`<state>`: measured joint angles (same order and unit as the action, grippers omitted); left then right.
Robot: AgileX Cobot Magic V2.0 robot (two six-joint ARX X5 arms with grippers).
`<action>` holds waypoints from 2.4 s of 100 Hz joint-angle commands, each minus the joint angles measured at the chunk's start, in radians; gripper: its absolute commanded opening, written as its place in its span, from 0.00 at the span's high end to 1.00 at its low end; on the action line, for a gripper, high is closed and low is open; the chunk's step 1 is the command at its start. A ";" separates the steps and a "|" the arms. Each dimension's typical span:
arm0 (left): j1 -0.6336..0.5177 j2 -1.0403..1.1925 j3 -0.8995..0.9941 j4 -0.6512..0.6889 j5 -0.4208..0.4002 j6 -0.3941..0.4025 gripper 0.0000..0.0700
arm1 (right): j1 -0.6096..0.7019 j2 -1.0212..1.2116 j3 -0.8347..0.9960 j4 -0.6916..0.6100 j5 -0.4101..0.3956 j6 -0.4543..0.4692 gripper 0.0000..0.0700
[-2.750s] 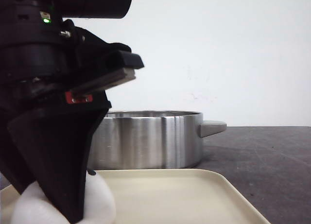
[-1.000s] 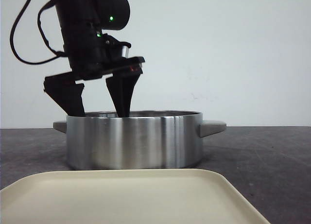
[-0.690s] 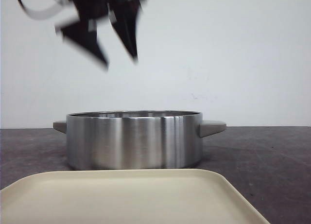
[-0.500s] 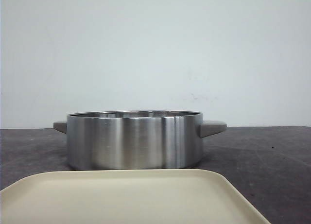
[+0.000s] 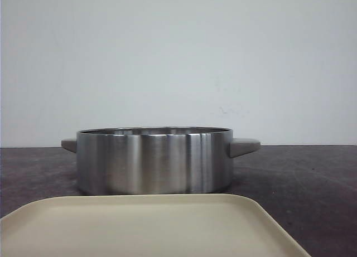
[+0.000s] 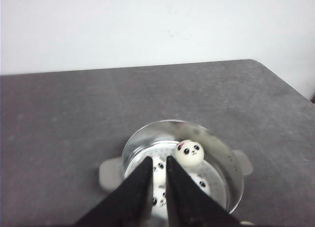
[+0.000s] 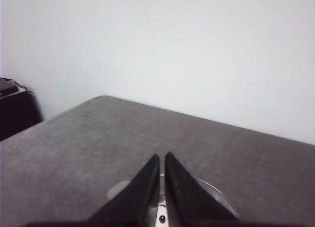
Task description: Steam buns
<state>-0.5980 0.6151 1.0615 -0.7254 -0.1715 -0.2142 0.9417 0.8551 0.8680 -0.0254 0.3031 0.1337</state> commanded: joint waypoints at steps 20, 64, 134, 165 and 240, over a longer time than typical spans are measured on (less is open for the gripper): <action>-0.005 -0.102 -0.034 -0.076 -0.012 -0.037 1.00 | 0.011 0.005 0.013 0.033 0.002 -0.011 0.98; -0.005 -0.127 -0.034 -0.084 -0.012 -0.037 1.00 | 0.011 0.005 0.013 0.042 0.001 -0.011 0.98; -0.005 -0.127 -0.034 -0.084 -0.012 -0.037 1.00 | -0.374 -0.258 -0.114 -0.197 -0.105 -0.116 0.98; -0.005 -0.127 -0.034 -0.084 -0.012 -0.037 1.00 | -0.789 -0.607 -0.531 -0.109 -0.224 -0.127 0.98; -0.005 -0.127 -0.034 -0.084 -0.012 -0.037 1.00 | -0.892 -0.851 -0.856 -0.146 -0.225 -0.120 0.98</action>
<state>-0.5980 0.4847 1.0176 -0.8192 -0.1810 -0.2508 0.0494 0.0036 0.0143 -0.1642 0.0772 0.0261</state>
